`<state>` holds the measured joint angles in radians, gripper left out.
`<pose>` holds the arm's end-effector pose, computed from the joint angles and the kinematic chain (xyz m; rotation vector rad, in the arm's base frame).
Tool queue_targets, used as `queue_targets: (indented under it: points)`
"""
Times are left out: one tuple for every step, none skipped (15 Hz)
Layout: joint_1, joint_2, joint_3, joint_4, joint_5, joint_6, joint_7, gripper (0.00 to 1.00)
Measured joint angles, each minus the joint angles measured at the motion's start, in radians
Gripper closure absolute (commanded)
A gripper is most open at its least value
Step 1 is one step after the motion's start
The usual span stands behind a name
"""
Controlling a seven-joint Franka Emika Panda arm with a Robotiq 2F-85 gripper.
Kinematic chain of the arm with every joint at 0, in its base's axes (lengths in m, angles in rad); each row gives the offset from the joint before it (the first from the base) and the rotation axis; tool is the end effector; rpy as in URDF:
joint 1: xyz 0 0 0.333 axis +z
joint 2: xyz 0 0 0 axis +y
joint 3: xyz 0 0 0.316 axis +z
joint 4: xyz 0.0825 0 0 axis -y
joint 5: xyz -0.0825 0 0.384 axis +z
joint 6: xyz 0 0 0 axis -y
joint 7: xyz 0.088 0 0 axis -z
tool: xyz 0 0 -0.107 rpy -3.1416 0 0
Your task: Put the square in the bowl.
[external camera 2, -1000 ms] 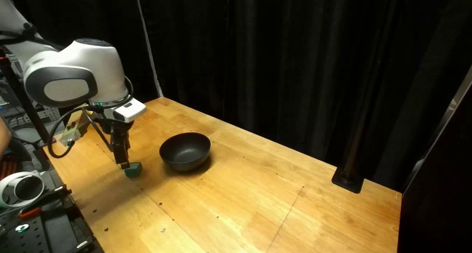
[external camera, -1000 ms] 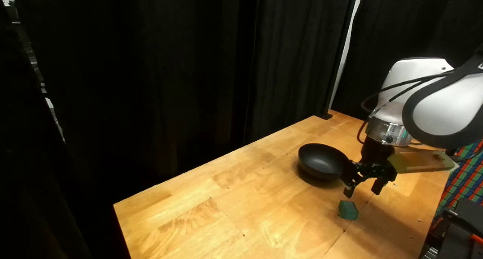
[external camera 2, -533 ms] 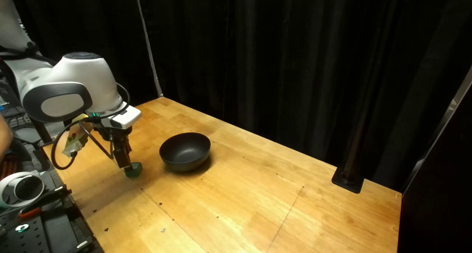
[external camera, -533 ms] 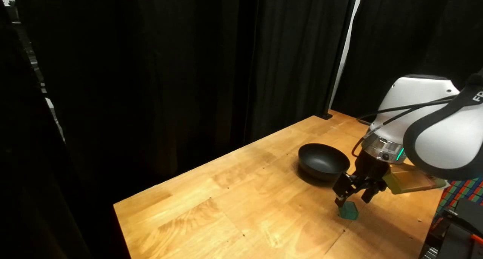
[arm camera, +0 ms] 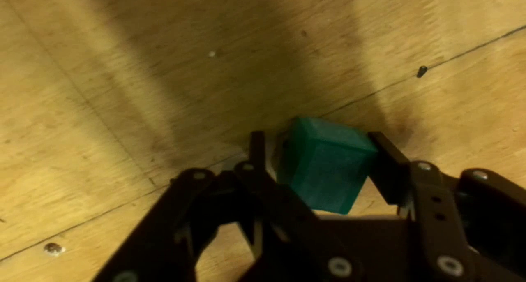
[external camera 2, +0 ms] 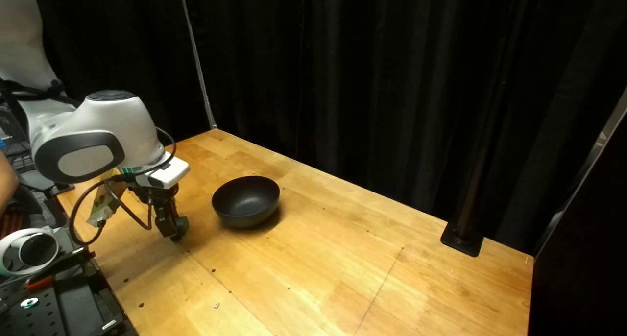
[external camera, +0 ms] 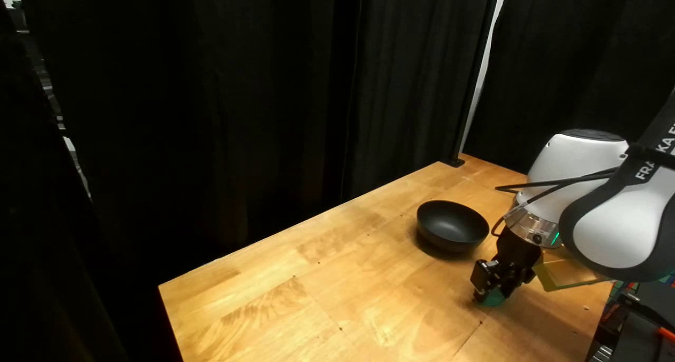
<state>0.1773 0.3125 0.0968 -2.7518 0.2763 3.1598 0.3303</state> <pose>0.3734 0.0838 0.1333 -3.0321 0.5186 -0.1179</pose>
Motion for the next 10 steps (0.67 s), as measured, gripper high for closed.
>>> queue_targets:
  points:
    - [0.0,0.004,0.0,0.0,0.0,0.005,0.0,0.73]
    - [0.0,0.004,-0.002,0.0,0.0,0.007,0.0,0.81]
    - [0.001,0.002,-0.006,0.0,0.0,0.006,0.0,0.82]
    - [0.006,-0.003,-0.017,0.0,0.0,0.006,0.0,0.82]
    - [0.019,-0.006,-0.042,0.002,-0.005,0.005,0.0,0.82]
    - [0.041,-0.01,-0.086,0.005,-0.018,0.004,-0.001,0.82]
    - [0.079,-0.018,-0.155,0.009,-0.039,0.0,-0.001,0.82]
    - [0.12,-0.028,-0.232,0.012,-0.063,-0.001,-0.001,0.82]
    - [0.16,-0.039,-0.311,0.012,-0.088,0.001,-0.003,0.82]
    - [0.201,-0.048,-0.392,0.014,-0.115,0.001,-0.003,0.82]
